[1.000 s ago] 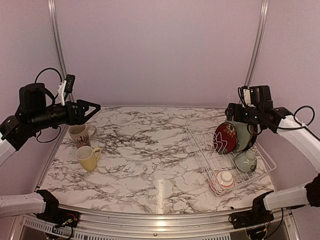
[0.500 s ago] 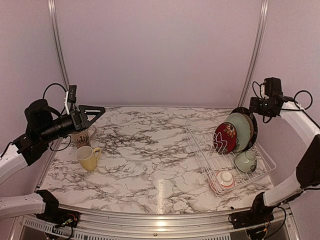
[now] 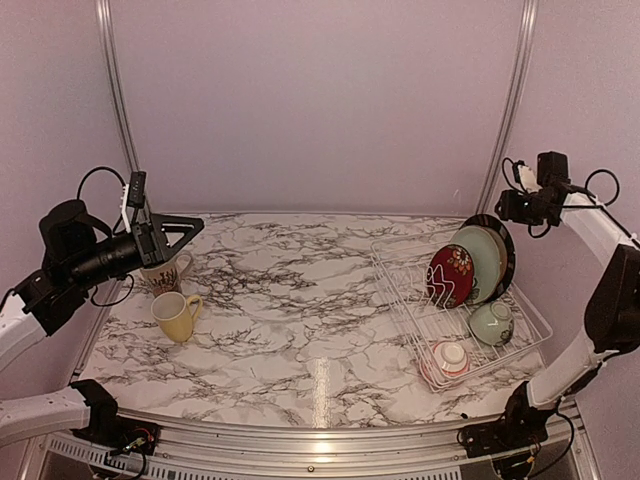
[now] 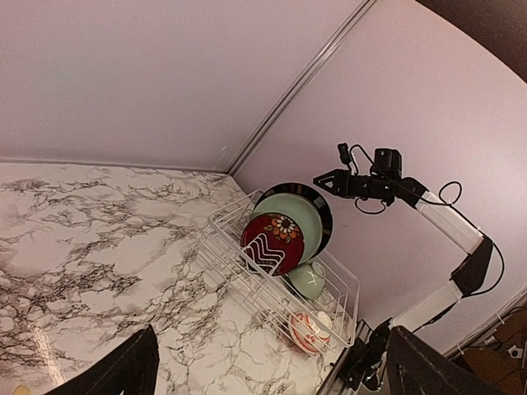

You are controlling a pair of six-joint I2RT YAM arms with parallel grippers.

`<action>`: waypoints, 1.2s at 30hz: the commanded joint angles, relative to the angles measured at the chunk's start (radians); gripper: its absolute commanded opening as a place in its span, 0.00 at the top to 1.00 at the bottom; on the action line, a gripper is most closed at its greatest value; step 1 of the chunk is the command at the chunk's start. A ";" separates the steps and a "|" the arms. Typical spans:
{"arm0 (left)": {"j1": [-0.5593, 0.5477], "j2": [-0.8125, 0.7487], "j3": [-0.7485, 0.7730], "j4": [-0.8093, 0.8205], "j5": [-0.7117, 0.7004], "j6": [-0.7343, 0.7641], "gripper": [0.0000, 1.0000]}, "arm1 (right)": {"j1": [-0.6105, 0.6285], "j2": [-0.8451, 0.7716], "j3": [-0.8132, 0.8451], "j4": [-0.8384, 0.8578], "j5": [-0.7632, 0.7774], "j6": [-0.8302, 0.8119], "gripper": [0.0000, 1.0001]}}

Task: Unload the mixed dishes from the dish rack
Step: Grab the plate from the dish rack.

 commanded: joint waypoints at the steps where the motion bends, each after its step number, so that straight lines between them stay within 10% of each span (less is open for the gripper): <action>1: -0.004 -0.026 0.002 -0.014 -0.008 0.011 0.01 | 0.001 0.006 0.014 -0.056 0.002 -0.025 0.55; 15: -0.004 0.018 0.018 0.005 -0.016 -0.004 0.01 | 0.001 0.017 -0.028 -0.051 0.018 -0.014 0.72; 36: -0.006 0.082 0.049 0.039 0.019 -0.012 0.01 | 0.002 -0.046 0.019 -0.130 0.006 0.019 0.49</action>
